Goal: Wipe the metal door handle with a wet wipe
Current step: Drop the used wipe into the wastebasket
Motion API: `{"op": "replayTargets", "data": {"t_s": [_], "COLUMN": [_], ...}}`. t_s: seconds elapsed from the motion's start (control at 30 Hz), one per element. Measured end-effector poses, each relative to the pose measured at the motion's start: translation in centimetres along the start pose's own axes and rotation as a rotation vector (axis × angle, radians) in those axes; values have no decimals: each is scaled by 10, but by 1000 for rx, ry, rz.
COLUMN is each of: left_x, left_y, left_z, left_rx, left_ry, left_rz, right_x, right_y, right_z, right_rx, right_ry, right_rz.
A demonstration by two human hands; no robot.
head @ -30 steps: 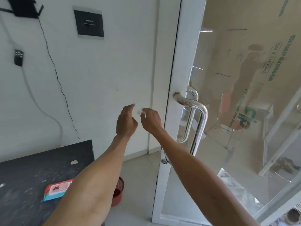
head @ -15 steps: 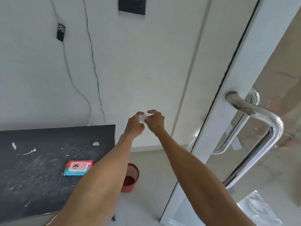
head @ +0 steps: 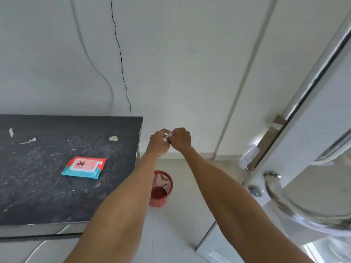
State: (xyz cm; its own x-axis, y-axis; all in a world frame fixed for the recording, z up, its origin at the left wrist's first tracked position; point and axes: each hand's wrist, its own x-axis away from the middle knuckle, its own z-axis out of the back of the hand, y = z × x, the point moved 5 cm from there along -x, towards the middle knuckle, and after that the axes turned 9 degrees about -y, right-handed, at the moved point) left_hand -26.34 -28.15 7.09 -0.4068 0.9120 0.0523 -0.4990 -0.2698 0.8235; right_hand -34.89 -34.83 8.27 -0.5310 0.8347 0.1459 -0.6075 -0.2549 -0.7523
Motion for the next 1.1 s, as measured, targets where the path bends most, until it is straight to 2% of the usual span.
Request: {"op": "replayTargets", "data": {"t_s": [0.17,0.4,0.53,0.63,0.83,1.1], "left_x": [-32,-77,-100,-104,-108,-111], "left_y": [-112,-289,-386,-430,-497,-501], "left_z": [-72,-167,-229,-261,-292,-292], "left_rx": [-15,-116,-141,-145,-185,-216], "left_ry": [22,-56,-90,-122,-141,-109], "left_rz": [25,82,100,97,172,193], "right_x": [-42,-121,-160,-173,-186,-187], "right_y": [97,245,328,368,415,418], "right_z": [-85,-228,-307,-347,-402,-401], "right_rx": [79,202,252,327,277,269], "right_ry": [-21,-110,-106,-130,-183,-158], "right_rz": [2,11,19,29,-15,-27]}}
